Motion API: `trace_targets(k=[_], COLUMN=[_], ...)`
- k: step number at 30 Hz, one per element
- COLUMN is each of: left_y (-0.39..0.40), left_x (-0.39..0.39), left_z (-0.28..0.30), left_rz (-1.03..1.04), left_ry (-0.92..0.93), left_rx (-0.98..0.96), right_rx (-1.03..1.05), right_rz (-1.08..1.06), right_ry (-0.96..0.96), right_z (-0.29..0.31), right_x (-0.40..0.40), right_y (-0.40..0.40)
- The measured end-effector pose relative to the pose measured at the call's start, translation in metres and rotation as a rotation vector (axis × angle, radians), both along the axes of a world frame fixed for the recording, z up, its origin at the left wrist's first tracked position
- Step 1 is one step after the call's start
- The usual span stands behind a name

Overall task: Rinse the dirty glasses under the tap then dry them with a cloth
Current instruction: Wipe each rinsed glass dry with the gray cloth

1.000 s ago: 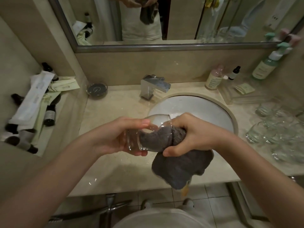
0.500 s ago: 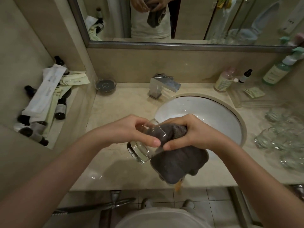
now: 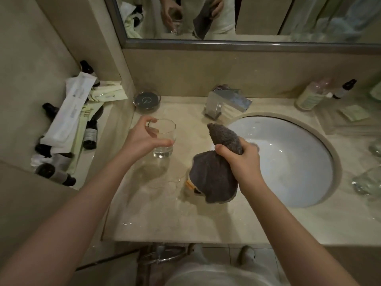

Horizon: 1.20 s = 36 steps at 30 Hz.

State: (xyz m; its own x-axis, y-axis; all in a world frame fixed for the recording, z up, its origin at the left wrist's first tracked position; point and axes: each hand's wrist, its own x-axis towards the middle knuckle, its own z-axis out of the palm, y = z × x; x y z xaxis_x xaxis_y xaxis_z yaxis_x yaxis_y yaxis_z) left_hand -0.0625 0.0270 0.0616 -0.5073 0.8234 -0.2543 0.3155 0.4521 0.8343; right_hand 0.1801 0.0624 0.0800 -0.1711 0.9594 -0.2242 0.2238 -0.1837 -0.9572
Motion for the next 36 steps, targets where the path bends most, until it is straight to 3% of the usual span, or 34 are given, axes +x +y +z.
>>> trace_targets(k=[9, 13, 23, 36], left_y=[0.056, 0.066, 0.076, 0.071], left_x=[-0.052, -0.058, -0.076, -0.087], left_z=[-0.05, -0.067, -0.08, -0.082], left_rz=[0.154, 0.246, 0.277, 0.333], left_ry=[0.192, 0.2, 0.114, 0.149], left_rx=[-0.078, -0.099, -0.119, -0.085], right_rx=[-0.117, -0.148, -0.179, -0.189], right_rz=[-0.043, -0.064, -0.079, -0.046], right_ry=[0.036, 0.045, 0.095, 0.119], right_z=[-0.019, -0.024, -0.031, -0.032], right_x=[-0.029, -0.04, -0.049, -0.056], right_y=[0.004, 0.006, 0.001, -0.017])
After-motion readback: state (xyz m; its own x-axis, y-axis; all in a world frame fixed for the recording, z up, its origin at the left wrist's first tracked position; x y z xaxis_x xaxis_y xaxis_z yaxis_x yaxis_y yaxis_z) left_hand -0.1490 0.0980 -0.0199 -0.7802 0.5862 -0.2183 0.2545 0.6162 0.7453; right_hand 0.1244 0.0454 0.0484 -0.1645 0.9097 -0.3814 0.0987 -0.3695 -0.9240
